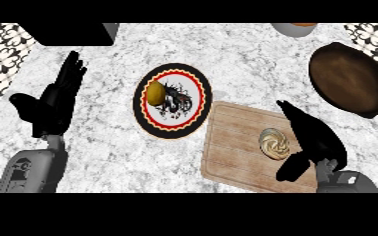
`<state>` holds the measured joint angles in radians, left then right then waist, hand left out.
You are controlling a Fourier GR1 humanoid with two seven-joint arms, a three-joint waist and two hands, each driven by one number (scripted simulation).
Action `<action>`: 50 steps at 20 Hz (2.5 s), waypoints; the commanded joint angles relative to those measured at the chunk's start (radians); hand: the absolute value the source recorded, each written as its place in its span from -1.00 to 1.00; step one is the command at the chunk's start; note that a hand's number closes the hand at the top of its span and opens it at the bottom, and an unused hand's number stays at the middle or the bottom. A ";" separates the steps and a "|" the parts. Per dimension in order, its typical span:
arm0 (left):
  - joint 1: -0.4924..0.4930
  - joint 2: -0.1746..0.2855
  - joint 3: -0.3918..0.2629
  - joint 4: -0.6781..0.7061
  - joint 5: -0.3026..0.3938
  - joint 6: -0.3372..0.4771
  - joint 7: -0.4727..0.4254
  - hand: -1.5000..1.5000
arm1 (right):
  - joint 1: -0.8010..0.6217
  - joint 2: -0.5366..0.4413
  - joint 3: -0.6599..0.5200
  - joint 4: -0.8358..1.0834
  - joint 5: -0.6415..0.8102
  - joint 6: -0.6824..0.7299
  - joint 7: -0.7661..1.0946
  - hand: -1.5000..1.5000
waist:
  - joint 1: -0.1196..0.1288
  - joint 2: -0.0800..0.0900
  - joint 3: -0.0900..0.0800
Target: Pick the cupcake from the cutting board and place it in the pan
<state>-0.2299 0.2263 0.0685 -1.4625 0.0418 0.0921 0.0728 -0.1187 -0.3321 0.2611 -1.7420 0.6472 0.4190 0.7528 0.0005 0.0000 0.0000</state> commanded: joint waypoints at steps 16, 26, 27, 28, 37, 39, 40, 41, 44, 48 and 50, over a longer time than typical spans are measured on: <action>0.003 -0.010 0.058 0.030 -0.006 -0.064 -0.018 0.00 | -0.086 0.152 -0.028 0.303 0.149 0.014 -0.101 -1.00 | 0.002 0.001 0.000; -0.063 -0.003 0.081 0.003 -0.003 -0.065 0.060 0.00 | -0.033 0.114 0.008 0.335 0.231 -0.047 -0.329 1.00 | -0.001 0.000 0.000; 0.054 -0.043 0.042 -0.103 -0.024 -0.042 0.063 0.00 | 0.005 0.088 -0.011 0.295 0.225 -0.028 -0.344 1.00 | 0.001 -0.001 0.000; -0.020 -0.030 0.047 -0.047 -0.045 -0.039 0.066 0.00 | -0.022 0.114 -0.017 0.339 0.240 -0.053 -0.353 1.00 | 0.000 0.000 0.000; 0.043 -0.058 0.032 -0.064 -0.052 -0.027 0.021 0.00 | 0.173 -0.042 0.221 0.048 0.294 -0.060 -0.658 1.00 | -0.011 -0.008 0.000; 0.030 -0.028 0.084 -0.005 -0.015 -0.055 0.004 0.00 | 0.266 -0.137 0.188 -0.081 0.319 -0.159 -0.723 1.00 | -0.029 -0.007 0.000; 0.032 -0.016 0.089 -0.024 -0.022 -0.049 0.007 0.00 | 0.271 -0.145 0.143 -0.133 0.302 -0.194 -0.729 1.00 | -0.028 -0.008 0.000; 0.026 -0.001 0.102 -0.006 -0.015 -0.061 -0.004 0.00 | 0.280 -0.160 0.114 -0.143 0.318 -0.289 -0.779 1.00 | -0.039 -0.009 0.001; 0.021 -0.008 0.089 -0.015 -0.022 -0.056 0.025 0.00 | 0.314 -0.172 0.005 -0.278 0.246 -0.327 -0.799 1.00 | -0.035 -0.008 0.000; -0.007 -0.024 0.072 -0.010 -0.030 -0.050 0.031 0.00 | 0.405 -0.176 -0.135 -0.393 0.109 -0.332 -0.831 1.00 | -0.026 -0.004 0.000; 0.042 -0.046 0.058 -0.044 -0.030 -0.050 -0.004 0.00 | 0.417 -0.166 -0.215 -0.388 0.055 -0.355 -0.859 1.00 | -0.017 -0.003 0.000</action>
<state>-0.1964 0.1897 0.1305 -1.4969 0.0071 0.0457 0.0819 0.2467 -0.4984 0.1626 -2.0646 0.7819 0.1044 -0.0702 -0.0247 -0.0056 0.0002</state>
